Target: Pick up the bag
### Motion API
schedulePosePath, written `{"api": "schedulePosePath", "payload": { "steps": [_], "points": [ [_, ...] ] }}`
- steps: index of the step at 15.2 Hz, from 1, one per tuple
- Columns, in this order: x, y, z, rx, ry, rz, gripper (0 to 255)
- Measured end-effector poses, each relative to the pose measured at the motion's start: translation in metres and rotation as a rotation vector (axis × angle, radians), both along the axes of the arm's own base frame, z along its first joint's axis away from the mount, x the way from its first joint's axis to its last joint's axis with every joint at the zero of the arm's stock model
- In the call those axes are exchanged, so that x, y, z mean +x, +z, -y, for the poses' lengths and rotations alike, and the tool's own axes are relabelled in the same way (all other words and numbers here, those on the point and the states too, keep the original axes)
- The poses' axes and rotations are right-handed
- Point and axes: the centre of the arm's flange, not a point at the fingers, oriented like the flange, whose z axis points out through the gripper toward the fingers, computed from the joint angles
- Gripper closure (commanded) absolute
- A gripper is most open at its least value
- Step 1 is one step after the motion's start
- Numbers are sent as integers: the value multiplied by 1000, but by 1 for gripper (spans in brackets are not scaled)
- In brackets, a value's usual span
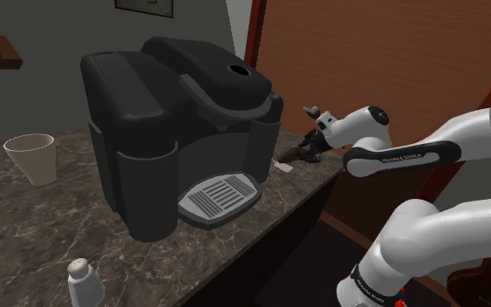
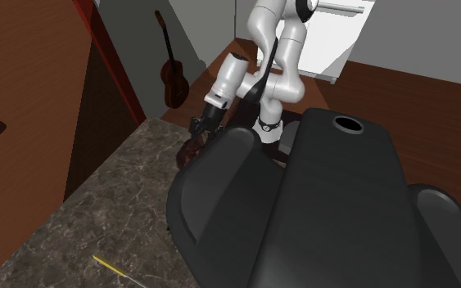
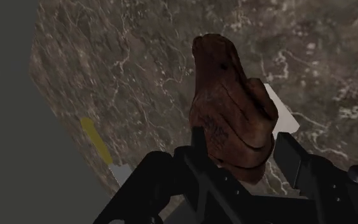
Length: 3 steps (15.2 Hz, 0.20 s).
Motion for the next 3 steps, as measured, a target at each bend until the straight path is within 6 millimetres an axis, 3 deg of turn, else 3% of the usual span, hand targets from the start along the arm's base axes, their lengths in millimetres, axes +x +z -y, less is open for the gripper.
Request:
{"api": "schedulePosePath", "payload": {
  "steps": [3],
  "points": [
    [0,13,0,0,0,-1,255]
  ]
}}
